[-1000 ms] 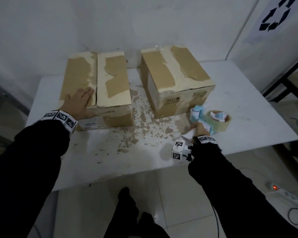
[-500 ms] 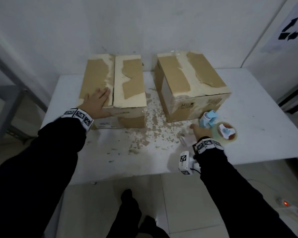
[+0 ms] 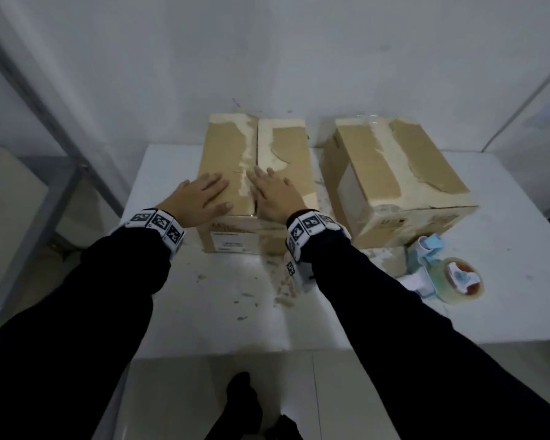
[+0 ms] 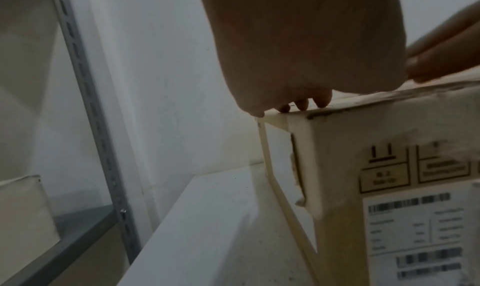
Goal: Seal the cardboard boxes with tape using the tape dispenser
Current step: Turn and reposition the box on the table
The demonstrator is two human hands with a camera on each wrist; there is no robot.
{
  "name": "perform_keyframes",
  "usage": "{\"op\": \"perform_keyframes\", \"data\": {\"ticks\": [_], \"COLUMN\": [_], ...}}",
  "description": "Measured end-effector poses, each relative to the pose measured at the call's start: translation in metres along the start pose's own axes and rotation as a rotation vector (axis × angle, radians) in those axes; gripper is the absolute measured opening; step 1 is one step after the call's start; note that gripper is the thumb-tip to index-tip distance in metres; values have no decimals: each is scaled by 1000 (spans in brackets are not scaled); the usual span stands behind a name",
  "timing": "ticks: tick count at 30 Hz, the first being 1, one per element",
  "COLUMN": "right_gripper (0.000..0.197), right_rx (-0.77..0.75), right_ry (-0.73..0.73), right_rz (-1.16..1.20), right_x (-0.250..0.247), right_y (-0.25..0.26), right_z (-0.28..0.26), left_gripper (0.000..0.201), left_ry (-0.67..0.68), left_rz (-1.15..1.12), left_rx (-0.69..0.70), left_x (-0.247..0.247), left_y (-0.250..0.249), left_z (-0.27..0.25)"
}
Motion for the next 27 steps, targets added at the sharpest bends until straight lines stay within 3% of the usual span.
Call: {"op": "perform_keyframes", "data": {"ticks": [3,7,9,14,19,22,27], "right_gripper": [50,51,52,52,52,54,60], "right_rx": [-22,-65,-96,-59,38,126,212], "right_ry": [88,43,23,-3,-101,-56,124], "right_rz": [-170,-236,-247,-130,7,57,11], "right_x": [19,23,23,15,-23,-34,-27], "right_y": [0,-2,-1,1,-5,-20,-48], "right_z": [9,3,0,4,48,80,113], "left_gripper": [72,93,94,94,88,67,73], "left_ry": [39,-71,-129,-179,-157,-130,-28], "left_rz": [12,-24,-32,41,53,32,12], "left_rx": [14,92,105,118,39,18,-39], "left_x": [4,3,-1,-20,-39,-42,-41], "left_y": [6,0,-1,-8,-10,-11,4], "left_z": [1,0,1,16,56,82,123]}}
Point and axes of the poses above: each hand's wrist, its own z-axis towards the middle knuckle, its own x-axis out of the palm, y = z × x, the point moved 9 cm from there along z, towards the middle knuckle, and after that the axes turned 8 degrees about -y, right-handed, at the moved point
